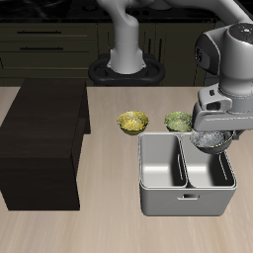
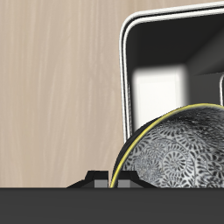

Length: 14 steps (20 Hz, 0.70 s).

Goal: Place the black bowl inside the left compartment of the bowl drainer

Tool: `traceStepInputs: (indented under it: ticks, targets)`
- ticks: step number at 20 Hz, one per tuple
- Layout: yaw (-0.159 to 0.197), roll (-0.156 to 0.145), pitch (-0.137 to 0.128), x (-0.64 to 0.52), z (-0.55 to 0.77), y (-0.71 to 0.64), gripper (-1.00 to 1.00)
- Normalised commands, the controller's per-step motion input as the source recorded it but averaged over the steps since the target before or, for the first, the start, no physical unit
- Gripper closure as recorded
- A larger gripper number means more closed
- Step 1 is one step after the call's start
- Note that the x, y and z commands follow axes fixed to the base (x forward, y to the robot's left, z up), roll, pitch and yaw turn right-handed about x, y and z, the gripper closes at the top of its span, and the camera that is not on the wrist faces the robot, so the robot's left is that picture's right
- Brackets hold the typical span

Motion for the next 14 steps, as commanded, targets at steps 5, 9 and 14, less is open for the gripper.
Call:
traceStepInputs:
  ticks: [5, 9, 14]
  targets:
    - [-0.053, -0.035, 0.042, 0.07, -0.17, -0.33, -1.00]
    - [-0.018, -0.071, 0.021, 0.14, -0.02, -0.34, -1.00]
    - [-0.007, -0.047, -0.029, -0.05, 0.18, -0.33, -1.00]
